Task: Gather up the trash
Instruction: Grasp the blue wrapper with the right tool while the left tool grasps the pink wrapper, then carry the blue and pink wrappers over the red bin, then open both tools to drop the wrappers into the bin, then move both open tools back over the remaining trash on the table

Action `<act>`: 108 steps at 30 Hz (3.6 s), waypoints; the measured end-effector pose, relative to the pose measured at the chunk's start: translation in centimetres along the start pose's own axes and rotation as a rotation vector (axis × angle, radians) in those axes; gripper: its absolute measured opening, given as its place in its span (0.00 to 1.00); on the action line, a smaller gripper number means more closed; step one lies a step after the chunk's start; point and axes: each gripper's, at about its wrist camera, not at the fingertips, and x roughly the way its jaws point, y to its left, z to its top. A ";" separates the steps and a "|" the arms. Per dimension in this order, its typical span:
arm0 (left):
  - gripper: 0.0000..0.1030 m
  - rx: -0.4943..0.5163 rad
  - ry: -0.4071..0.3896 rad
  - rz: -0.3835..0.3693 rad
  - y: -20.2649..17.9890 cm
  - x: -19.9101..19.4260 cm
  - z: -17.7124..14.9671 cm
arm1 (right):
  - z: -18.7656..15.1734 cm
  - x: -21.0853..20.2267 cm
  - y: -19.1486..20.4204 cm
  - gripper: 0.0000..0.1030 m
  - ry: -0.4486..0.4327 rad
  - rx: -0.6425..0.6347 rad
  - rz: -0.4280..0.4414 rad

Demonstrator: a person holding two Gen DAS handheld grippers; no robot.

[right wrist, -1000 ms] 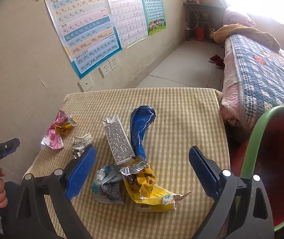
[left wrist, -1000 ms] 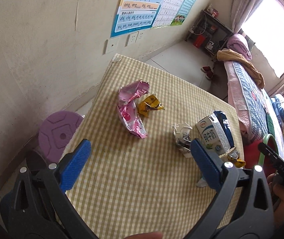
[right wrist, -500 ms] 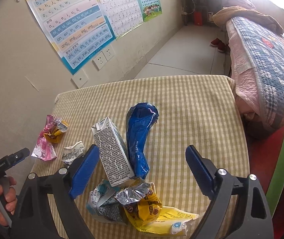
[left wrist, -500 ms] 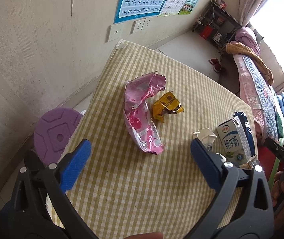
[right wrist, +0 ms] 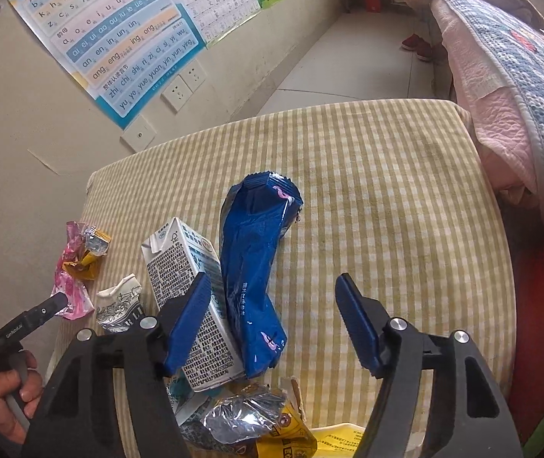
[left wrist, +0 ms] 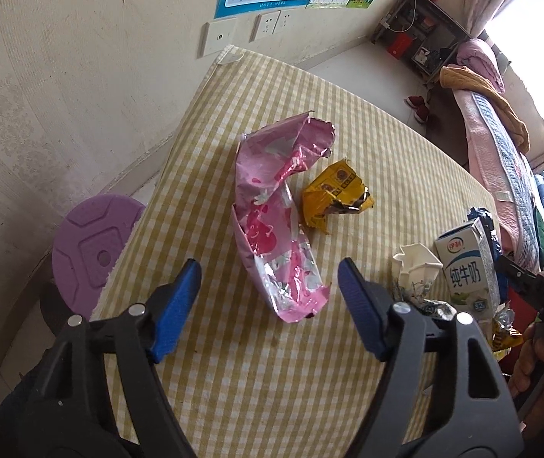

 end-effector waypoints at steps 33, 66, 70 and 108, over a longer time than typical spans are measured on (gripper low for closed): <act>0.03 0.048 -0.116 -0.036 -3.6 -8.4 -3.0 | -3.0 -9.2 2.4 0.09 -0.144 -0.096 0.049; 0.03 0.370 -0.074 -0.280 -24.8 -9.8 -8.4 | -8.4 -20.7 -8.6 0.09 -0.317 0.044 -0.076; 0.03 0.429 -0.051 -0.323 -29.1 -8.8 -9.0 | -8.8 -22.0 -11.8 0.09 -0.342 0.093 -0.113; 0.95 0.463 -0.017 -0.372 -35.6 -6.2 -9.9 | -11.8 -22.9 -18.6 0.81 -0.352 0.186 -0.226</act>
